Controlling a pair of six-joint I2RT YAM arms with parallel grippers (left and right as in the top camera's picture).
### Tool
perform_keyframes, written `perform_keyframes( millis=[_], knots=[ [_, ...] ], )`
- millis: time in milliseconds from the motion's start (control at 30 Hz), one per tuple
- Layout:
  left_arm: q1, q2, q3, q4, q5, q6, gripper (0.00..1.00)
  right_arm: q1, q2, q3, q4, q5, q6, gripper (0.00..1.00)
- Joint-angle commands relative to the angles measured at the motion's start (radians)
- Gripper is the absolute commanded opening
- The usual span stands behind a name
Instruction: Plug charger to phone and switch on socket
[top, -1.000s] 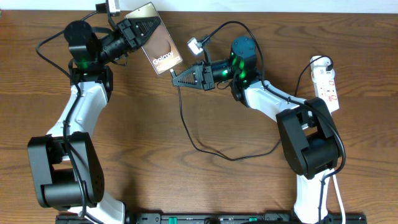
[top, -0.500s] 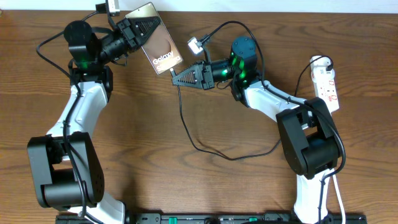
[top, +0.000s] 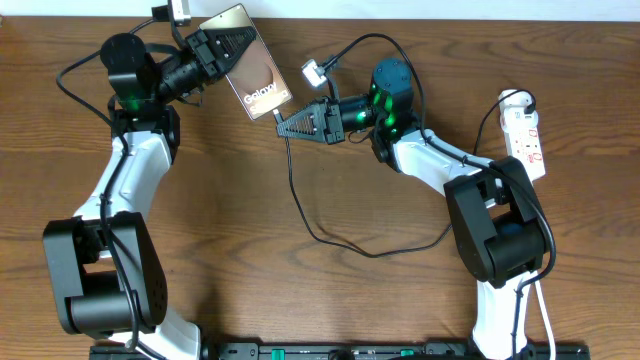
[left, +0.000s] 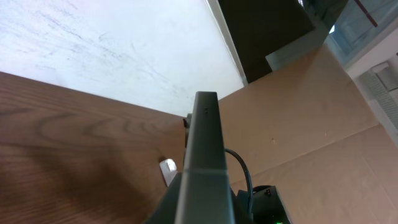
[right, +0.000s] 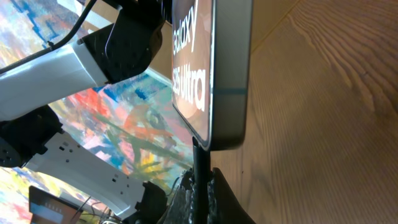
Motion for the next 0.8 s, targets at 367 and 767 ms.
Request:
perform_keyframes(
  millis=[367,767],
  knots=[
    [0.0,-0.011,0.013,0.013,0.04,0.006,0.07,-0.003,0.003,0.006,0.005,0.006,0.006,0.01],
    [0.0,0.007,0.013,0.013,0.043,0.006,0.08,-0.003,0.003,0.006,0.006,0.004,0.006,0.01]
  ],
)
